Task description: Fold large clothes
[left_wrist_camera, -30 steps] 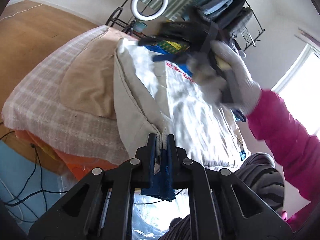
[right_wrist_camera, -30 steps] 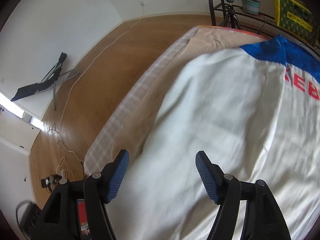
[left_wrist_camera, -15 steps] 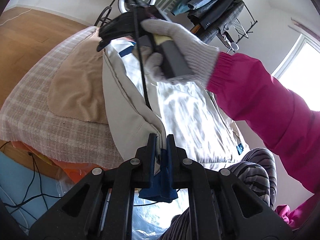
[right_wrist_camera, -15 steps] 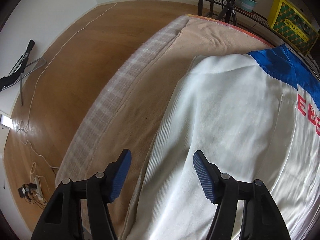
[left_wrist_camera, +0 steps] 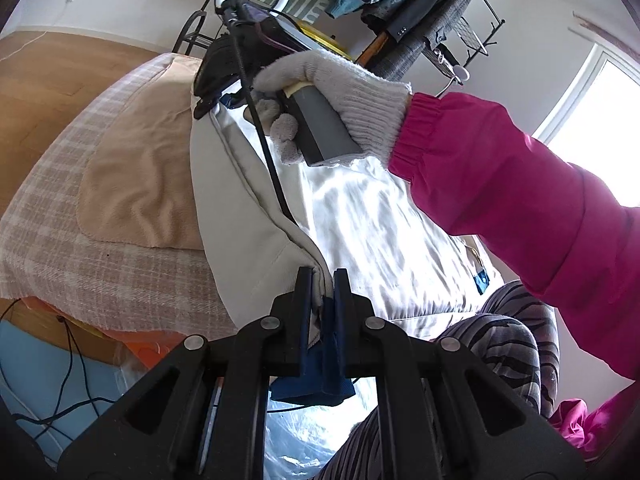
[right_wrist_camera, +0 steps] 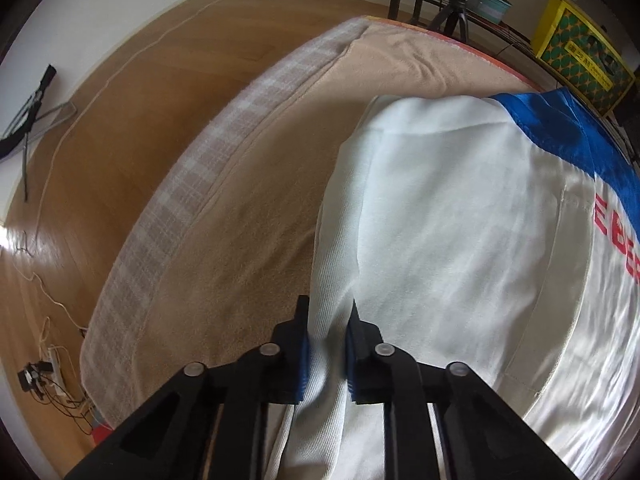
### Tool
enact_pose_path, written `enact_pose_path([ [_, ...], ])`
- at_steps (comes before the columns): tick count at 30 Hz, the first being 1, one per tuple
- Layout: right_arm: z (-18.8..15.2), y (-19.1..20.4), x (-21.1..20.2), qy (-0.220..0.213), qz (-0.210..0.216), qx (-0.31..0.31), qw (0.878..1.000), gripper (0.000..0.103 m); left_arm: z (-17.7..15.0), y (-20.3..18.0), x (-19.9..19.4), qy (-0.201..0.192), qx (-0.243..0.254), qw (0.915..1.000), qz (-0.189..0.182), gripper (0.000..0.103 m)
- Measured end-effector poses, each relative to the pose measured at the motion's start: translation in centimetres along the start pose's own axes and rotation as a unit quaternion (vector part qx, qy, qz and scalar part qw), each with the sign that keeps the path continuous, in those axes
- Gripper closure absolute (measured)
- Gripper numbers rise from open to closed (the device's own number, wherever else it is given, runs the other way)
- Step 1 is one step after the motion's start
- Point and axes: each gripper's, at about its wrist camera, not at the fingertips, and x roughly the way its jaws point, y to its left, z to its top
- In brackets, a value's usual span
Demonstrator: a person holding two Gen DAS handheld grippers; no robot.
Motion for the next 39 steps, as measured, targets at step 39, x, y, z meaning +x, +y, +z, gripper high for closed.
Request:
enact_pose_path([
  [39,-14.5,-26.9,-4.0,-0.122,0.153,0.273,0.942,0.100,-0.9,-9.4,1.8,0.077,0.085,0.9934,-0.002,0.098],
])
